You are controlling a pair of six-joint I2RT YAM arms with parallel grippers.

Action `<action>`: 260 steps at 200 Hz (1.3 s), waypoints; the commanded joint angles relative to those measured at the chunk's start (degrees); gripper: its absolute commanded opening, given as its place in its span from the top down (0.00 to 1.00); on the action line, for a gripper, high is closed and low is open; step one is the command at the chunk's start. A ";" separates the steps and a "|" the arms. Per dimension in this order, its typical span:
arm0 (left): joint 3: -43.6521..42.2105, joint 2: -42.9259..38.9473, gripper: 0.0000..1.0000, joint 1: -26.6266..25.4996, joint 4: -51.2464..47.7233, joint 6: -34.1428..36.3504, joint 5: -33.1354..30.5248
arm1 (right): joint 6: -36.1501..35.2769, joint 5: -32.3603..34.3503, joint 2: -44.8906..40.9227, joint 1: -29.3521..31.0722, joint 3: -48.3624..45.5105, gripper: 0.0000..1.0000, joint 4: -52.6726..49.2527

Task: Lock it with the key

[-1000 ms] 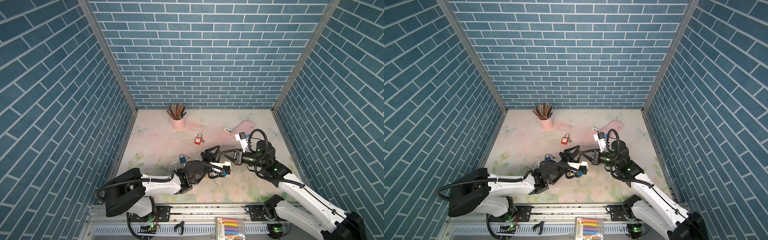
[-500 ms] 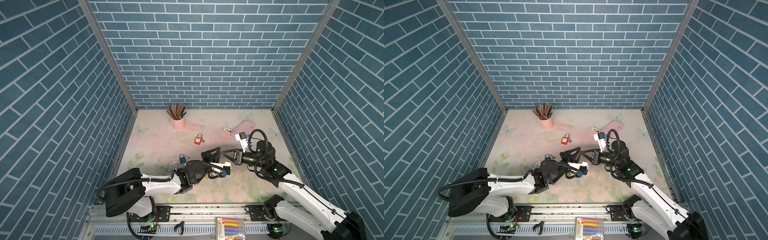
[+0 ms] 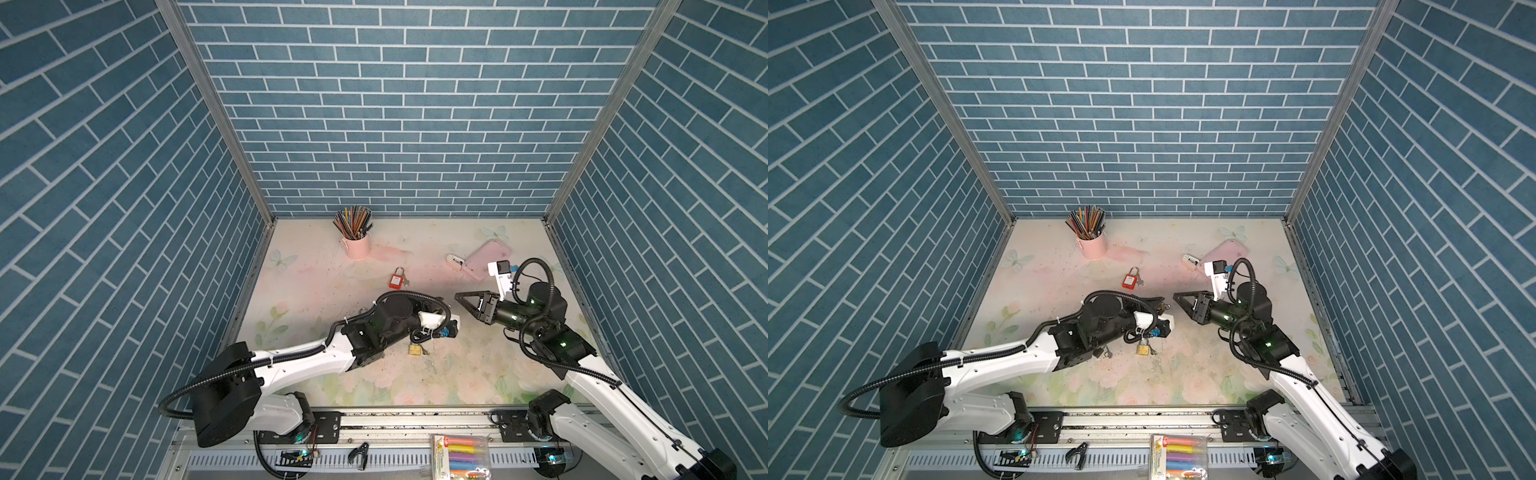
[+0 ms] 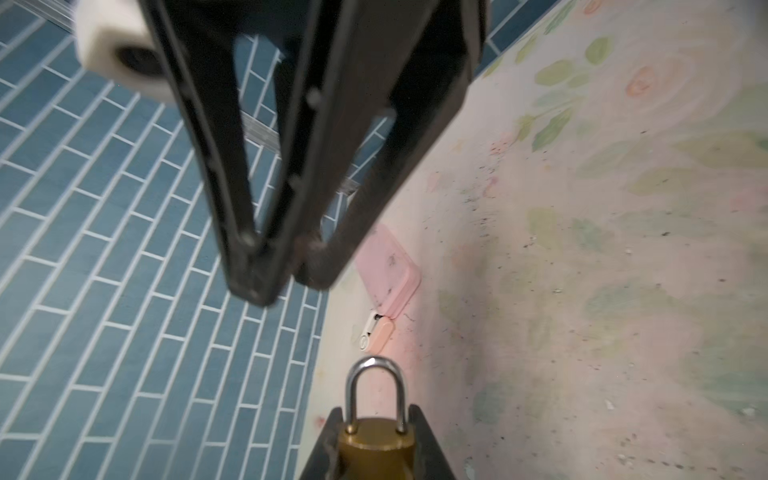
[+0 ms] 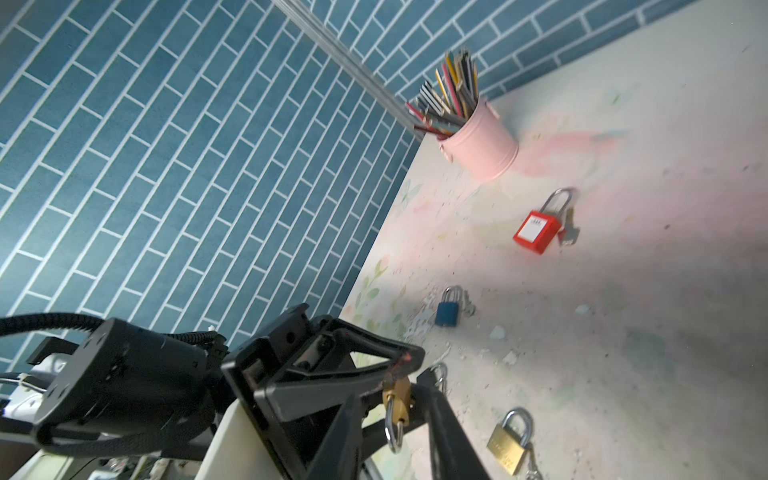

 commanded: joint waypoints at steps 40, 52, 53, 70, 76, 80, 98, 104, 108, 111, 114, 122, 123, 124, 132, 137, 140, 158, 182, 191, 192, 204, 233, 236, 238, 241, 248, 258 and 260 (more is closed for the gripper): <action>9.63 6.65 0.92 4.17 -27.46 -6.95 24.31 | -2.82 3.69 -0.77 -1.86 0.07 0.64 -6.18; 10.90 7.78 0.93 4.44 -29.66 -6.26 25.55 | -4.55 1.83 -0.42 -1.87 -0.18 0.64 -7.37; 10.92 7.81 0.93 4.44 -29.78 -6.27 25.57 | -4.70 1.63 -0.39 -1.87 -0.25 0.64 -7.47; 10.87 8.11 0.93 4.49 -29.51 -6.17 24.98 | -5.36 -1.10 -0.32 -1.95 -1.09 0.63 -8.48; 10.91 8.11 0.93 4.53 -29.41 -6.13 24.72 | -5.45 -2.03 -0.37 -1.92 -1.32 0.63 -8.86; 10.86 8.14 0.93 4.63 -29.37 -6.14 24.44 | -5.35 -2.65 -0.41 -1.93 -1.49 0.63 -9.16; 10.79 8.15 0.93 4.78 -29.98 -5.77 23.77 | -5.15 -5.80 -0.69 -1.87 -2.23 0.63 -10.86; 10.68 7.98 0.93 4.88 -29.97 -5.68 23.44 | -4.75 -7.36 -0.72 -1.88 -2.69 0.63 -10.92; 10.53 7.87 0.93 4.90 -29.90 -5.75 23.43 | -4.43 -8.46 -0.72 -1.87 -3.01 0.63 -10.94; 10.47 7.77 0.93 5.01 -29.91 -5.69 23.55 | -4.20 -9.23 -0.72 -1.87 -3.22 0.63 -10.93; 10.36 7.69 0.93 5.02 -29.82 -5.68 23.50 | -3.89 -10.07 -0.60 -1.87 -3.50 0.63 -10.77; 10.03 7.45 0.93 5.26 -29.27 -6.21 23.23 | -3.08 -11.84 -0.46 -1.79 -4.19 0.63 -10.47; 9.96 7.43 0.94 5.20 -29.23 -6.20 23.18 | -2.95 -12.07 -0.46 -1.78 -4.32 0.63 -10.47; 9.93 7.42 0.94 5.26 -29.21 -6.20 23.20 | -2.84 -12.23 -0.42 -1.78 -4.38 0.63 -10.38; 9.92 7.47 0.94 5.52 -29.21 -6.49 23.09 | -2.29 -13.12 -0.37 -1.61 -4.93 0.63 -10.17; 9.94 7.62 0.94 5.62 -29.11 -6.91 22.97 | -1.98 -13.38 -0.34 -1.39 -5.24 0.63 -9.98; 9.93 7.71 0.94 5.71 -29.18 -6.98 22.94 | -1.81 -13.48 -0.32 -1.22 -5.50 0.63 -9.82; 9.88 8.06 0.95 5.89 -29.16 -7.50 22.84 | -1.45 -14.37 -0.10 -0.32 -6.75 0.65 -8.69; 9.03 7.85 0.95 5.87 -28.13 -7.87 23.45 | -1.50 -14.81 1.58 1.28 -7.33 0.68 -7.35; 8.69 7.54 0.96 5.93 -27.50 -7.82 23.56 | -1.58 -14.48 2.43 1.79 -7.35 0.70 -6.98; 8.64 7.47 0.96 5.93 -27.42 -7.80 23.56 | -1.59 -14.48 2.48 1.85 -7.30 0.70 -6.92; 8.05 6.94 0.96 5.85 -26.70 -7.71 23.36 | -1.59 -14.28 3.59 2.42 -7.33 0.71 -6.03; 7.09 5.75 0.96 5.86 -25.50 -7.17 22.82 | -1.59 -13.45 5.62 2.88 -7.30 0.74 -3.74; 6.99 5.63 0.96 5.85 -25.44 -7.13 22.86 | -1.59 -13.37 5.84 2.89 -7.24 0.75 -3.53; 6.99 5.60 0.96 5.93 -25.44 -7.13 22.75 | -1.50 -13.32 5.85 2.89 -7.25 0.75 -3.44; 6.92 5.50 0.96 5.87 -25.46 -7.07 22.71 | -1.52 -13.26 6.02 2.88 -7.25 0.76 -3.12; 6.90 5.43 0.96 5.92 -25.39 -7.08 22.49 | -1.44 -13.12 6.36 2.95 -7.33 0.77 -2.68; 6.70 5.22 0.96 5.88 -25.13 -6.96 22.31 | -1.33 -13.15 6.92 2.97 -7.43 0.78 -2.04; 6.66 5.14 0.95 5.92 -25.10 -6.94 22.31 | -1.33 -13.19 7.03 2.97 -7.44 0.78 -1.94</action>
